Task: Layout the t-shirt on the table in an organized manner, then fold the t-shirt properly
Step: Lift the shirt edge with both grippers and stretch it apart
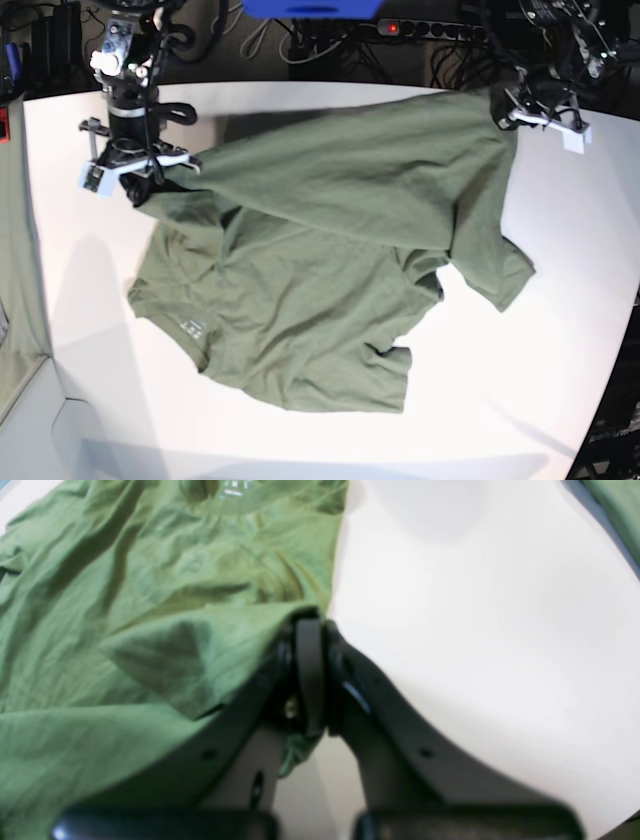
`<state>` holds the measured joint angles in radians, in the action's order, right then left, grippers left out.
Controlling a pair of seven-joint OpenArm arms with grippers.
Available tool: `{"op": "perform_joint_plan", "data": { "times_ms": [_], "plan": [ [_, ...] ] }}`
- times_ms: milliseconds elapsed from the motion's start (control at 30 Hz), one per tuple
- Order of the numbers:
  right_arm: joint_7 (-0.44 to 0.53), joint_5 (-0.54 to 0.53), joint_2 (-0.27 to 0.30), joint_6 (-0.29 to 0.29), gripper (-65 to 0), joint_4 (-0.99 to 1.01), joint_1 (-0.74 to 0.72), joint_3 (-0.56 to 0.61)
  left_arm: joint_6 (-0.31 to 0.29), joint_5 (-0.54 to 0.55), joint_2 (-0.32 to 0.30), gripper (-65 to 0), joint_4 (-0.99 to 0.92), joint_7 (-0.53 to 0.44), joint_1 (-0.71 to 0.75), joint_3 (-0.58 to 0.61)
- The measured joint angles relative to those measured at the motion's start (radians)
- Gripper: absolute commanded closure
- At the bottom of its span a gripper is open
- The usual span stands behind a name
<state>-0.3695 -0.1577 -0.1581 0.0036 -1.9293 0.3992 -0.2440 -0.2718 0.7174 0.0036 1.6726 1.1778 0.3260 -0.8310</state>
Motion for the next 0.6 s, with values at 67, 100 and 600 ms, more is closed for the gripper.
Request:
{"op": "perform_joint_plan", "data": {
  "times_ms": [67,100,600],
  "plan": [
    [-0.001,0.0,0.0,0.0,0.0,0.0,0.0,0.0,0.004,0.051,-0.001,-0.3,0.072,-0.009,0.015,-0.005],
    [0.0,0.0,0.0,0.0,0.0,0.0,0.0,0.0,0.002,0.074,-0.002,-0.3,0.111,-0.011,0.018,-0.005],
    [0.0,0.0,0.0,0.0,0.0,0.0,0.0,0.0,0.002,0.014,-0.006,-16.9,0.166,-0.003,0.076,-0.049]
  ]
}}
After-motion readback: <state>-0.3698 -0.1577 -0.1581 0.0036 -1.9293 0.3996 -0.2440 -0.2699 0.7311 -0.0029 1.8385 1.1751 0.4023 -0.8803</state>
